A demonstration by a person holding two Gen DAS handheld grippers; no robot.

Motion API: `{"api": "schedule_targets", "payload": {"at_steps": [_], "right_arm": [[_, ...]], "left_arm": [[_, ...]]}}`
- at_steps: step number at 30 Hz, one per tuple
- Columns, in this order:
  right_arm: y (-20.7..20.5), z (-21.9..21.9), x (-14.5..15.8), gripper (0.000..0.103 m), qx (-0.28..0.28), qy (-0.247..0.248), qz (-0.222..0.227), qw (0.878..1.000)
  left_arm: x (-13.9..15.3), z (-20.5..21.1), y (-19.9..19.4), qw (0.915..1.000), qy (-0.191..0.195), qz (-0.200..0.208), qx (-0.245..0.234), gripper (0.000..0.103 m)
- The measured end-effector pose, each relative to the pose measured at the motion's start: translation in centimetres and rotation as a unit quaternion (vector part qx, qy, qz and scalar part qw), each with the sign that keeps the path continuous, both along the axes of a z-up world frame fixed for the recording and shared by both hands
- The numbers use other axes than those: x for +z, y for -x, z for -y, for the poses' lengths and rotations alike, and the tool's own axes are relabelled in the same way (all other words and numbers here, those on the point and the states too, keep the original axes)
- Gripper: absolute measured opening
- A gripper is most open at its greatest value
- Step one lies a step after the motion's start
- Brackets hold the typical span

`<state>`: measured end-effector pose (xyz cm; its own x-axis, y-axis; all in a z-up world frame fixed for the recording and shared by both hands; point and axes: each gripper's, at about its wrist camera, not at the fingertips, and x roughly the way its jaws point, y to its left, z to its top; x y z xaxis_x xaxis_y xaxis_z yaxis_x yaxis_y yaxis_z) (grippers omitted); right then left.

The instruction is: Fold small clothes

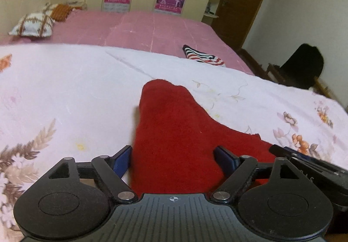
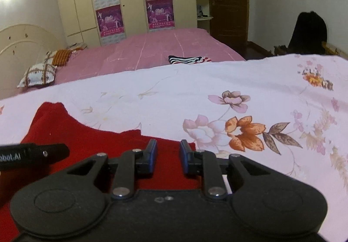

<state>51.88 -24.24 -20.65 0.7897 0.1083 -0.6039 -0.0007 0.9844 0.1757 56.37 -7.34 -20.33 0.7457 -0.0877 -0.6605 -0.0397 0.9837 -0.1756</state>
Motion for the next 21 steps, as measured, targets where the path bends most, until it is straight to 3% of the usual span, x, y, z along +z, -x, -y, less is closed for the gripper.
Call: {"api": "schedule_targets", "payload": {"at_steps": [3,8,14,18,21], "right_arm": [[0.1,0.0,0.8,0.024,0.009,0.001,-0.009,1.0],[2.2,1.0,3.1,0.029,0.022,-0.042,-0.003,0.999],[6.6,0.6,5.6,0.033,0.043,-0.026,0.035,0.998],[7.8,0.1,4.1,0.036,0.047,-0.005,0.025,0.999],[7.7,0.3,1.9,0.036,0.046,-0.004,0.008,0.999]], "left_arm": [[0.9,0.1,1.0,0.9999,-0.011,0.007,0.006,0.082],[2.7,0.3,4.5,0.9993,-0.023,0.031,-0.004,0.082],[3.7,1.5,8.7,0.9982,-0.023,0.039,-0.039,0.083],[2.1,2.5,9.8,0.9959,-0.06,0.045,-0.051,0.083],[1.4,2.0,8.9,0.9975,-0.048,0.028,-0.044,0.09]]}}
